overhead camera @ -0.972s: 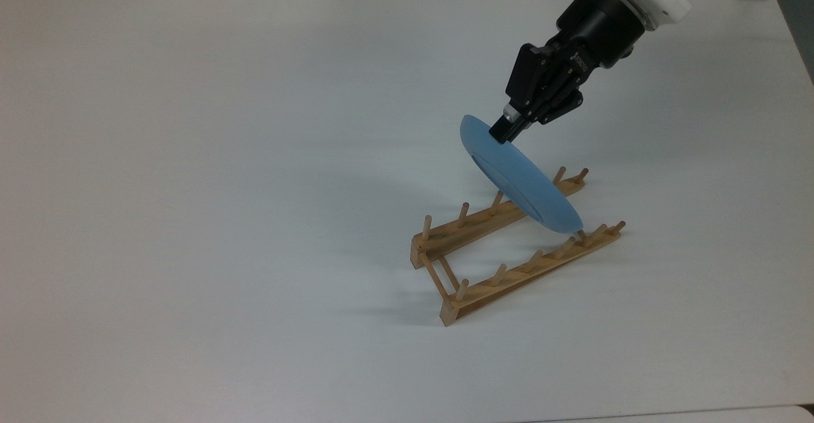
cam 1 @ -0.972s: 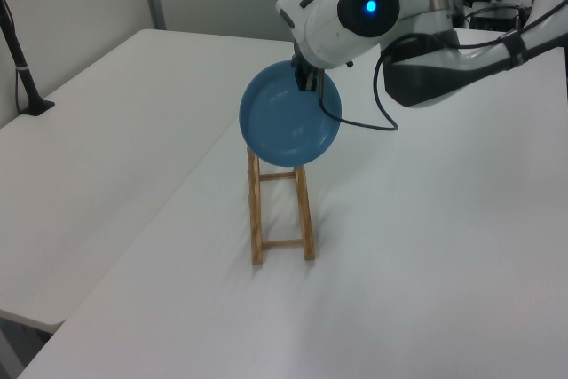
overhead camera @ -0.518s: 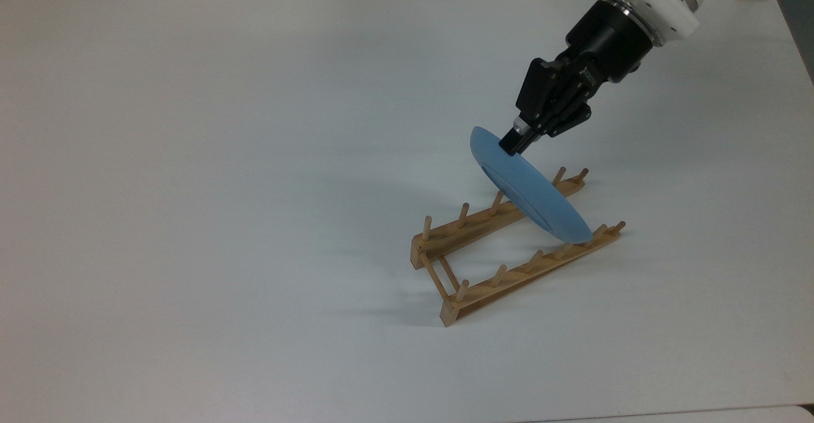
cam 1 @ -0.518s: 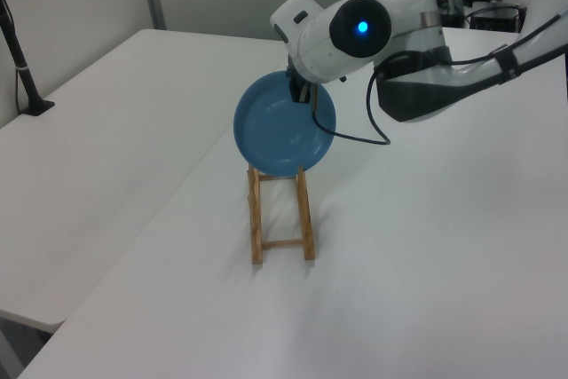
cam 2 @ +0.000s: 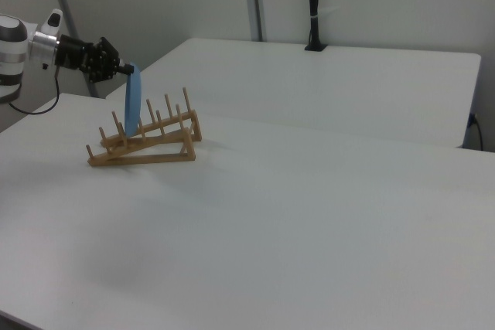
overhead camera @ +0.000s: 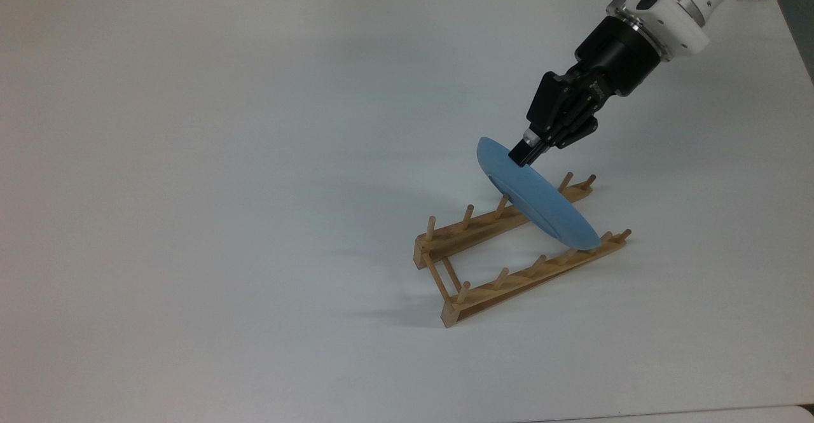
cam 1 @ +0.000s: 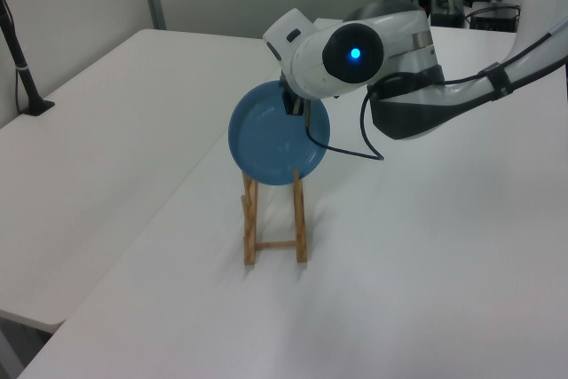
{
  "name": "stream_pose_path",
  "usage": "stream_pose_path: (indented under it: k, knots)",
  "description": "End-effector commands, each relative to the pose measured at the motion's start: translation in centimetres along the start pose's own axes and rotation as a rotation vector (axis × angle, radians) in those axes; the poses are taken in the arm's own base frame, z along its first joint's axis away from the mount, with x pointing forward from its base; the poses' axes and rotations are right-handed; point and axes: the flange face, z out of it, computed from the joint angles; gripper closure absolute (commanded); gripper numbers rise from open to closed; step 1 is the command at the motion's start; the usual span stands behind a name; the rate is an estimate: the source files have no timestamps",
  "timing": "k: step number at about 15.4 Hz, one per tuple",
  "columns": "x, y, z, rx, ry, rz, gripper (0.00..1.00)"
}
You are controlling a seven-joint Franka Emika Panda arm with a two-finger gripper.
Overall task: Place plate in plate rack
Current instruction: 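Lower the plate edge-first between the rack's pegs, then open the gripper to release the plate's rim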
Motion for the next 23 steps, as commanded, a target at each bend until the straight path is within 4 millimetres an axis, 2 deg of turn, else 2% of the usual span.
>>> stream_pose_path:
  k: [1,2,5,6,7,8,9,10,11,12,18,19,20,21,23]
  knots:
    - [0.3,-0.7,-0.4,-0.020,0.003,0.008,0.88]
    - [0.2,-0.7,-0.2,-0.021,0.000,0.007,0.80]
    - [0.3,-0.7,-0.3,-0.019,0.004,0.010,0.77]
    - [0.3,-0.7,-0.4,-0.019,0.005,0.010,0.72]
    - [0.3,-0.6,-0.4,-0.019,0.005,0.011,0.54]
    - [0.3,-0.6,-0.4,-0.020,0.003,0.012,0.45]
    - [0.3,-0.7,-0.5,-0.021,0.004,0.011,0.42]
    - [0.3,-0.7,-0.5,-0.021,0.004,0.014,0.33]
    - [0.3,-0.7,-0.5,-0.021,0.004,0.034,0.17]
    - [0.3,-0.7,-0.5,-0.025,0.006,0.042,0.13]
    - [0.2,-1.0,-0.6,-0.030,0.011,0.049,0.13]
    - [0.2,-1.0,-0.6,-0.030,0.011,0.051,0.10]
    - [0.3,-1.0,-0.8,-0.028,0.014,0.055,0.00]
    - [0.3,-1.1,-1.0,-0.025,0.017,0.061,0.00]
    - [0.5,-2.1,-2.7,0.007,0.038,0.074,0.00]
